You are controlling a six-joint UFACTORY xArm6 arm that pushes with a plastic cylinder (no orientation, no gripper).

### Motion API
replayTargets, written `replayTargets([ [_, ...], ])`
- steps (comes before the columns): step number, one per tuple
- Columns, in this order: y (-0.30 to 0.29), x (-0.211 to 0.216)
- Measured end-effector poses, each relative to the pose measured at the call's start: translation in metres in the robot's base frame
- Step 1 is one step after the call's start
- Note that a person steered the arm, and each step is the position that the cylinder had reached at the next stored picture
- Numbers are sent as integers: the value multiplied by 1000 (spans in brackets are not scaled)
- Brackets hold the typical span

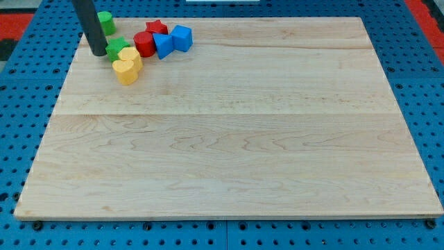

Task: Push the heart towards the triangle

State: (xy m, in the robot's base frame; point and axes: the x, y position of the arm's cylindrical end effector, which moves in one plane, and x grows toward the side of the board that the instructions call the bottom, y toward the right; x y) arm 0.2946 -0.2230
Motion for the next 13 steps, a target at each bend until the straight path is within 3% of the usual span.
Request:
replayTargets([
  [2, 30, 0],
  [4, -2, 57],
  [6, 104, 57],
  [7, 120, 66],
  [9, 127, 123],
  [10, 172, 104],
  [11, 178, 77],
  [13, 200, 85],
])
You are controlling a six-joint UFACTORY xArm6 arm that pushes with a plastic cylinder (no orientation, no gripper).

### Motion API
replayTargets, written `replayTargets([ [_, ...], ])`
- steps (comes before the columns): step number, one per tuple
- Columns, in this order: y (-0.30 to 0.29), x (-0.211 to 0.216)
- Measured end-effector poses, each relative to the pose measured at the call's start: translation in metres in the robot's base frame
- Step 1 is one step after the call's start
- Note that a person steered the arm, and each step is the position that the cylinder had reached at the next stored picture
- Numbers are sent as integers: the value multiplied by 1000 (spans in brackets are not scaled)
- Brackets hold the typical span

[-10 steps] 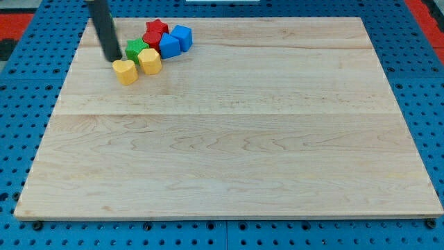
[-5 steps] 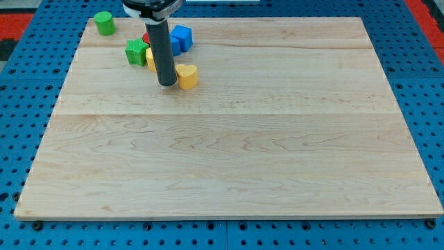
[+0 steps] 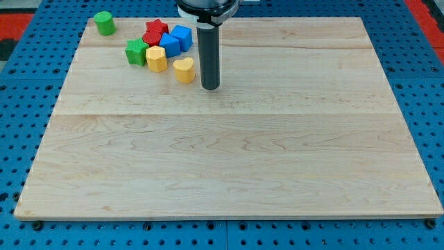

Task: Push the heart towards the triangle

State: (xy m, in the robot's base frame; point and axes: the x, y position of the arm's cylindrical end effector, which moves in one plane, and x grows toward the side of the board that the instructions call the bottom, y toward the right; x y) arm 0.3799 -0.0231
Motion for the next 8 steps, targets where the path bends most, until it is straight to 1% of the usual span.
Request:
replayTargets([
  [2, -1, -27],
  [3, -8, -14],
  [4, -33, -3],
  [5, -49, -14],
  [6, -49, -47],
  [7, -49, -71],
  [8, -49, -83],
])
